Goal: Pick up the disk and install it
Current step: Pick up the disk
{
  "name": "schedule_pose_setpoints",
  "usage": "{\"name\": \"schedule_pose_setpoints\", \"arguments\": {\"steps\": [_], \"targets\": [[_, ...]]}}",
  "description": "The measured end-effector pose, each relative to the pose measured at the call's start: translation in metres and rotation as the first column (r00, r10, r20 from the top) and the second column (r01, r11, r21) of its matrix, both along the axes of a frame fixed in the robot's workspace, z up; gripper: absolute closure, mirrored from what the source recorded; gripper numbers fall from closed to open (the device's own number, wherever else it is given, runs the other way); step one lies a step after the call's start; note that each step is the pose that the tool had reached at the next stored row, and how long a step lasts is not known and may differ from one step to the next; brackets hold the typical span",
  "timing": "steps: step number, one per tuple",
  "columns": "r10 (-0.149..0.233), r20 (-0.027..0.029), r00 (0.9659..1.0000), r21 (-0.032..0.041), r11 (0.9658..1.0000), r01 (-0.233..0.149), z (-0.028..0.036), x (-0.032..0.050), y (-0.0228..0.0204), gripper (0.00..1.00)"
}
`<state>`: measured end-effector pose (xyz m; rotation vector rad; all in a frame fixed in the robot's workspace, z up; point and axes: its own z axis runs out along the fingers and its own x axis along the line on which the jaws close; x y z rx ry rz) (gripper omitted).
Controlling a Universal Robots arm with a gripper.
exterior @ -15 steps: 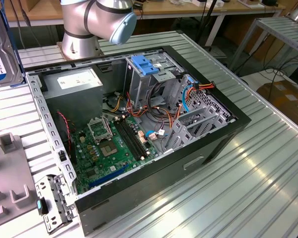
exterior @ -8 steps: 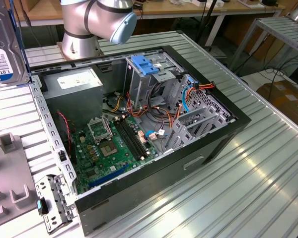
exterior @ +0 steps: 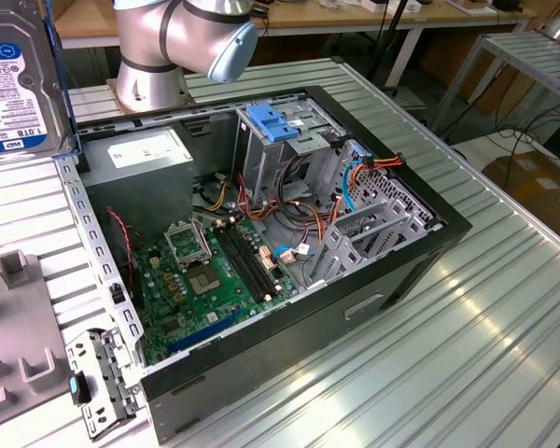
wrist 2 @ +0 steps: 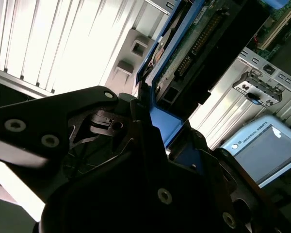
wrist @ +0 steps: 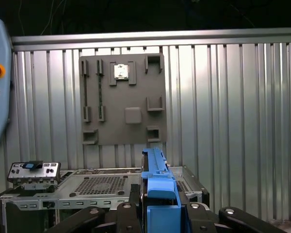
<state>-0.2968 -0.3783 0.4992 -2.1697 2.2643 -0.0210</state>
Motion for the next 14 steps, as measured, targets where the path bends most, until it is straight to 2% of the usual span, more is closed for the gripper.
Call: {"name": "schedule_pose_setpoints", "arguments": {"steps": [12, 14], "targets": [[0.0, 0.0, 1.0, 0.0, 1.0, 0.0, 0.0, 0.0325, 0.0, 0.63], [0.0, 0.0001, 1.0, 0.0, 1.0, 0.0, -0.0001, 0.0419, 0.0, 0.63]]}}
